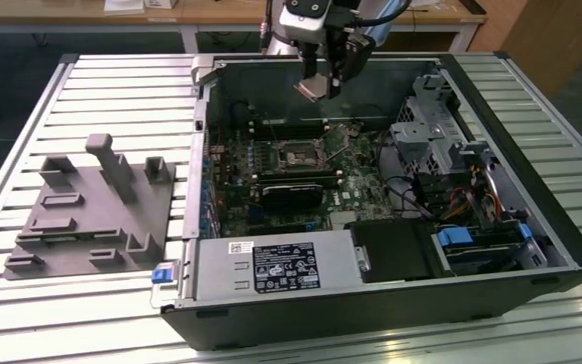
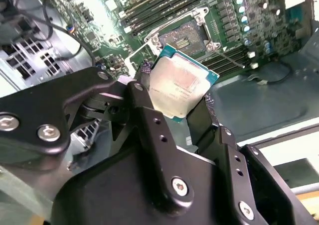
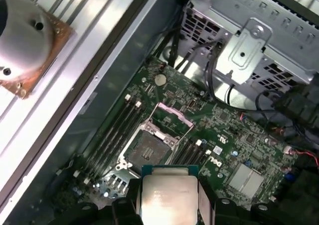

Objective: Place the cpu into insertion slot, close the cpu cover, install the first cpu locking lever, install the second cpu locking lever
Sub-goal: 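Place the cpu into insertion slot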

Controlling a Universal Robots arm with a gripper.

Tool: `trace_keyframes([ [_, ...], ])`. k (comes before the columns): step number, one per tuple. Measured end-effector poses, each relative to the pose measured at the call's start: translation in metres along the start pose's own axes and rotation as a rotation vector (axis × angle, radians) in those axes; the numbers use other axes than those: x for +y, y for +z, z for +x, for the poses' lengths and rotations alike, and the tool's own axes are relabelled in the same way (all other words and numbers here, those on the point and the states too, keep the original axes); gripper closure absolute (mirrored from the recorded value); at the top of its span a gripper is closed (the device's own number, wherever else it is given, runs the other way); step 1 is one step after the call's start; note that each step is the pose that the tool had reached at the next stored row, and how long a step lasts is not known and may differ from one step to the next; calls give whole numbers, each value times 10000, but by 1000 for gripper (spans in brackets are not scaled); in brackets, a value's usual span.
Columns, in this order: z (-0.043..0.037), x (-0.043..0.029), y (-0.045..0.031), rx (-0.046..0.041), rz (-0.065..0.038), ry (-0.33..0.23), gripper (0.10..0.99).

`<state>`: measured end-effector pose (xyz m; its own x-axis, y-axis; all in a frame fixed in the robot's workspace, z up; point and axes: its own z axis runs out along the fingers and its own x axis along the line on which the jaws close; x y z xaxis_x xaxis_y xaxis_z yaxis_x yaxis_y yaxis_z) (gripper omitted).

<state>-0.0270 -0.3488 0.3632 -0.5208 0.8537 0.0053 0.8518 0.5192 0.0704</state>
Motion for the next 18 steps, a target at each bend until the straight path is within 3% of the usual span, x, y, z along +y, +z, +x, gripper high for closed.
trace_keyframes([
  [18,0,-4,62,-248,1,3132,545],
])
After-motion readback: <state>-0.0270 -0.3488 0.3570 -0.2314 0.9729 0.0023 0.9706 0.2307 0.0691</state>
